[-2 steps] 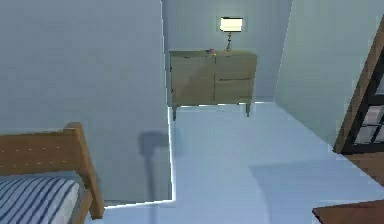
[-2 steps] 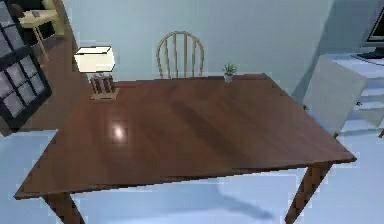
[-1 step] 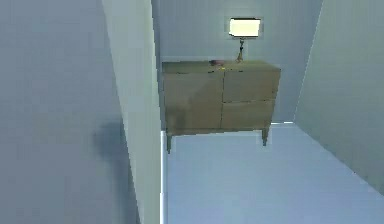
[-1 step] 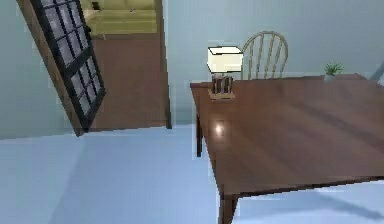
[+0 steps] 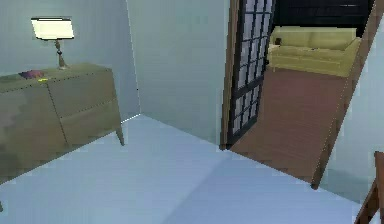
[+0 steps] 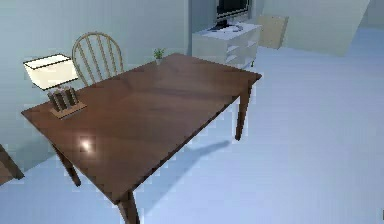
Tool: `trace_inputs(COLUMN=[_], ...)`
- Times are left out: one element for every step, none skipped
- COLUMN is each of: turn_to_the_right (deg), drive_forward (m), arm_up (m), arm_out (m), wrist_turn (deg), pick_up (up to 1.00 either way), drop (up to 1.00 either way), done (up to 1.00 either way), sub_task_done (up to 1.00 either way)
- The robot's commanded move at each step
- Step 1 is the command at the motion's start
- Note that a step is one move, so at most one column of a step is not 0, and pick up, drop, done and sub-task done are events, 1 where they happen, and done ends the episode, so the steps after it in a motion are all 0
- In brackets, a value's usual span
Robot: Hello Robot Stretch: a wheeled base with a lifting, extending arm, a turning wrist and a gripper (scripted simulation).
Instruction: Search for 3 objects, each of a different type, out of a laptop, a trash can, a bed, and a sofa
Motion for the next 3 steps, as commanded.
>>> trace_inputs(turn_to_the_right=[21.0,0.0,0.0], drive_forward=[0.0,0.35,1.0], arm_up=[0.0,0.0,0.0], arm_out=[0.0,0.0,0.0], wrist_turn=[0.0,0.0,0.0], pick_up=[0.0,0.0,0.0], drop=[0.0,0.0,0.0], done=[0.0,0.0,0.0], sub_task_done=[0.0,0.0,0.0])
